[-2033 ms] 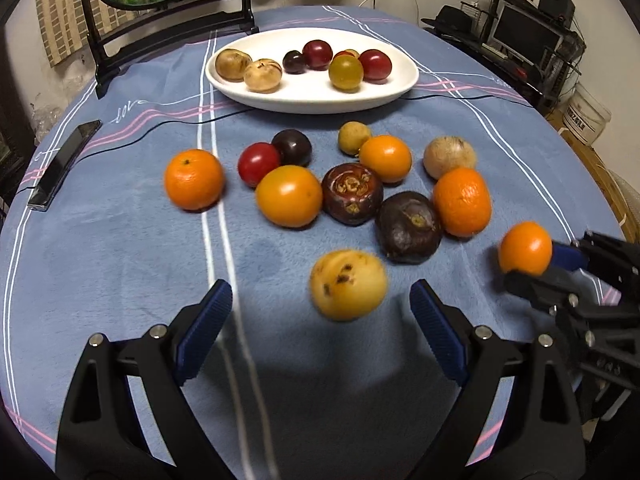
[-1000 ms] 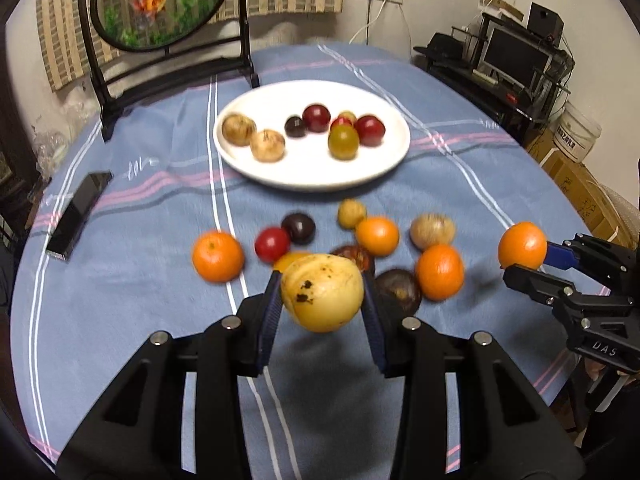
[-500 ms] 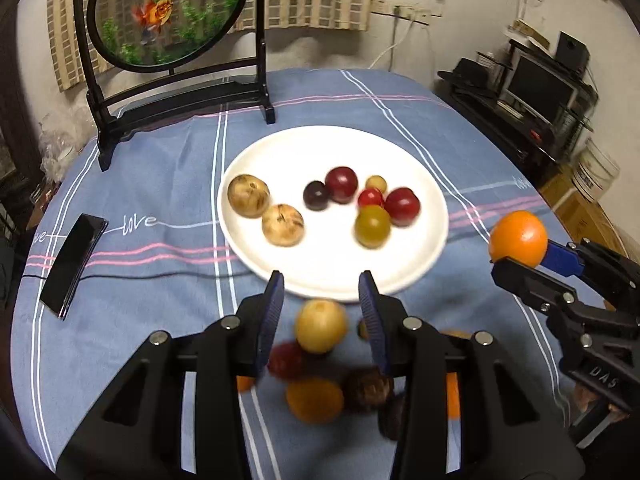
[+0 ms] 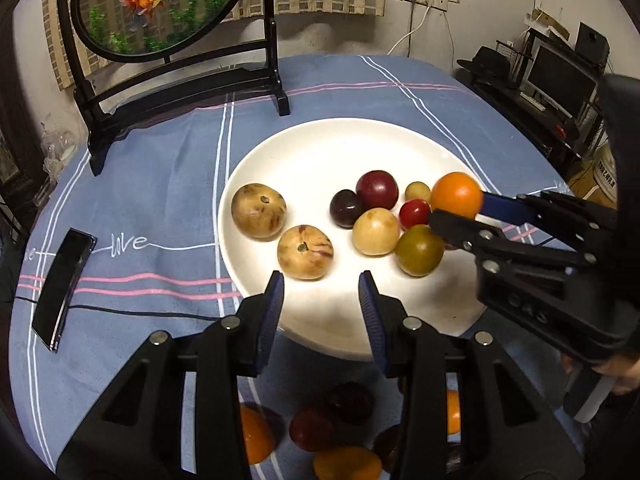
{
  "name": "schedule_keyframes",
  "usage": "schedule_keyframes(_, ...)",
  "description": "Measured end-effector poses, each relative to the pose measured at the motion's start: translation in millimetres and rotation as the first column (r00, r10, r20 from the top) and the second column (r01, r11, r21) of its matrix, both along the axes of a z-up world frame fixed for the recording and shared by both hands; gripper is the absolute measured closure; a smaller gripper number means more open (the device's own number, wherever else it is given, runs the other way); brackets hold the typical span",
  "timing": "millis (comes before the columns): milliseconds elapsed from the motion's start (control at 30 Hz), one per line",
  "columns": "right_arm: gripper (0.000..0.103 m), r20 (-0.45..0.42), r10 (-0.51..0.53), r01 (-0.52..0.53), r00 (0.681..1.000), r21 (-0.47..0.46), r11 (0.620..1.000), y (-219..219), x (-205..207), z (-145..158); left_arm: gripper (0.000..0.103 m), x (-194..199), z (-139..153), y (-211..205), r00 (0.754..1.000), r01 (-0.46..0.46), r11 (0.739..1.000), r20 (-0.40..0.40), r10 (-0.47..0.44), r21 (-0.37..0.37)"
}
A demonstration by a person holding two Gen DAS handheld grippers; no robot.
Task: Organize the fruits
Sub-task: 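Carry the yellow fruit and orange onto the white plate and open both grippers, then grasp the large mandarin with the right gripper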
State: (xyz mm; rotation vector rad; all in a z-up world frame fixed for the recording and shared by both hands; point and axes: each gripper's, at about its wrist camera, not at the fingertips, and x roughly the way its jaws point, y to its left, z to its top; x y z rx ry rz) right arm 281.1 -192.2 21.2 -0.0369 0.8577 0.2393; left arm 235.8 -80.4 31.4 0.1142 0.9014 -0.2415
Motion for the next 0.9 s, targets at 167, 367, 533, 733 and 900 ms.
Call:
schedule_keyframes(167,0.060,0.005,-0.023,0.023,1.000,0.021,1.000,-5.9,-2.8,0.0,0.054,-3.0,0.9,3.1,1.000,-0.003,1.000,0.010,0.003,0.009)
schedule_keyframes(367,0.058,0.023,-0.051,0.050,0.998,0.066,0.997,-21.3,-29.5,13.4,0.044,-18.6,0.8,11.1,1.000,-0.013,0.999,0.025,0.012,0.040)
schedule_keyframes(533,0.058,0.023,-0.053,0.051,0.998,0.072,0.996,-29.7,-66.9,15.5,0.036,-40.3,2.2,25.5,0.999,-0.032,0.999,0.023,0.032,0.029)
schedule_keyframes(733,0.056,0.009,-0.056,0.055,0.998,0.082,0.995,-35.1,-114.9,11.3,0.031,-71.8,7.9,41.7,0.998,-0.055,0.998,0.042,0.054,0.015)
schedule_keyframes(900,0.056,-0.002,-0.066,0.066,0.998,0.087,0.994,-37.5,-148.1,3.9,0.029,-96.1,6.7,49.8,0.997,-0.065,0.998,0.048,0.064,0.024)
